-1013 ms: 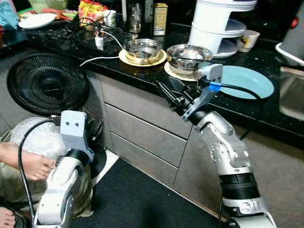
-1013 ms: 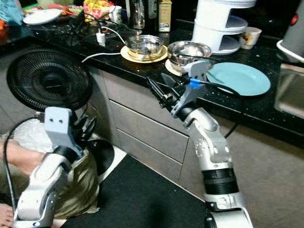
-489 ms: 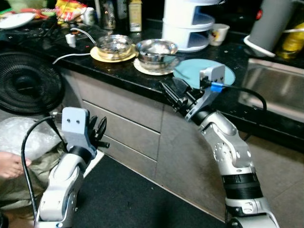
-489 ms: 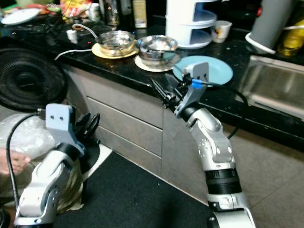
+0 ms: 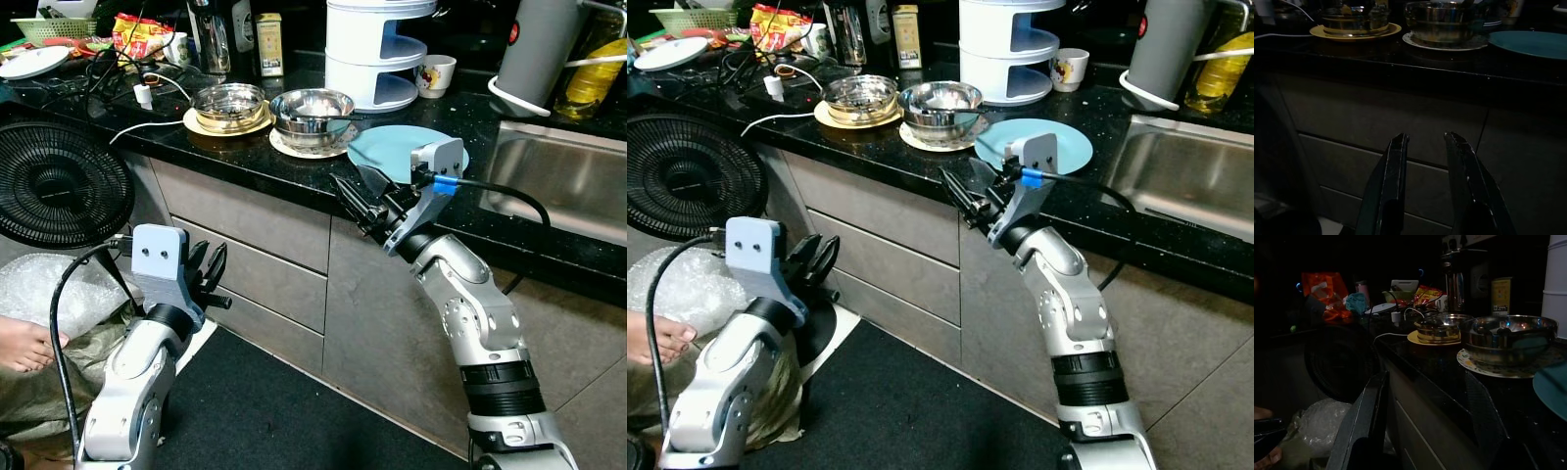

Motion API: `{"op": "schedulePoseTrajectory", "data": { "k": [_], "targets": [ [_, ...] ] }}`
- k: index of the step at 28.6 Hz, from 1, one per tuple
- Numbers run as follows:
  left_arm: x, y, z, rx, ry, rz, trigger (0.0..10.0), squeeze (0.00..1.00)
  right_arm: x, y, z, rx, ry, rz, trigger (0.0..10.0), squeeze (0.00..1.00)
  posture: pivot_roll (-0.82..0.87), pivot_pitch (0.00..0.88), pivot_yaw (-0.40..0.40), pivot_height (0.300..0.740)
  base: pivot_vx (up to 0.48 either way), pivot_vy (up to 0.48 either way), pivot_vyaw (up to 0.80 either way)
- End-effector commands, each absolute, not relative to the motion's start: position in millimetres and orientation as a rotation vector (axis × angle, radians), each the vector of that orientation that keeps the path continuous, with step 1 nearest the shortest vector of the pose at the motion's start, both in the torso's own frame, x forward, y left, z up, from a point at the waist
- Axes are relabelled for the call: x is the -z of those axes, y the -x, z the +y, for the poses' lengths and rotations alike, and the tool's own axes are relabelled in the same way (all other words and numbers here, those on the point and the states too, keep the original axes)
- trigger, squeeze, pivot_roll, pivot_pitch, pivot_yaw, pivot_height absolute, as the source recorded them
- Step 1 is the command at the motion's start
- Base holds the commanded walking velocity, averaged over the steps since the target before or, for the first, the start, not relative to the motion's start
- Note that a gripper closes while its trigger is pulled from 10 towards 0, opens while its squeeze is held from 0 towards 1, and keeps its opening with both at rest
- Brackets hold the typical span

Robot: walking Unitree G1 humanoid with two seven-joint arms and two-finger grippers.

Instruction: Kitchen organization

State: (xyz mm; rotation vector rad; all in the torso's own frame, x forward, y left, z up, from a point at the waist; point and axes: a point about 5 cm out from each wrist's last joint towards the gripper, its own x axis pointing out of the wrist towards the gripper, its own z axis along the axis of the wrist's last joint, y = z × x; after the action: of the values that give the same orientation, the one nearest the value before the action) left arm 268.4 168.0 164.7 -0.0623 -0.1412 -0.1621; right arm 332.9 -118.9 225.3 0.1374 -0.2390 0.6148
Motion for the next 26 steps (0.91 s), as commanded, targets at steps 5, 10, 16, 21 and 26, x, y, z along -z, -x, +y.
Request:
{"op": "schedulePoseTrajectory", "data": {
  "k": [5,10,16,21,26],
  "targets": [
    [-165.6,-267.4,167.6,0.185,0.062,-0.140,10.0,0.00,-226.9,-333.2,-116.8,-0.618,-0.142,-0.249,10.0,0.00,0.06,0.000,0.008,0.740,0.310,0.000,0.00],
    [-167.4,-267.2,164.0,0.209,0.063,-0.145,10.0,0.00,-232.1,-333.0,-115.2,-0.626,-0.140,-0.268,10.0,0.00,0.06,0.000,0.010,0.740,0.353,0.000,0.00],
    [-173.4,-266.1,153.5,0.307,0.103,-0.164,10.0,0.00,-235.2,-332.4,-115.0,-0.636,-0.146,-0.280,10.0,0.00,0.06,0.000,0.009,0.740,0.361,0.000,0.00],
    [-179.9,-256.1,123.8,0.539,0.137,-0.170,10.0,0.00,-238.7,-332.0,-112.9,-0.650,-0.153,-0.294,10.0,0.00,0.06,0.000,0.013,0.740,0.373,0.000,0.00],
    [-181.8,-253.1,117.8,0.589,0.135,-0.169,10.0,0.00,-239.7,-331.7,-112.4,-0.653,-0.152,-0.302,10.0,0.00,0.06,0.000,0.015,0.740,0.394,0.000,0.00]
  ]
}}
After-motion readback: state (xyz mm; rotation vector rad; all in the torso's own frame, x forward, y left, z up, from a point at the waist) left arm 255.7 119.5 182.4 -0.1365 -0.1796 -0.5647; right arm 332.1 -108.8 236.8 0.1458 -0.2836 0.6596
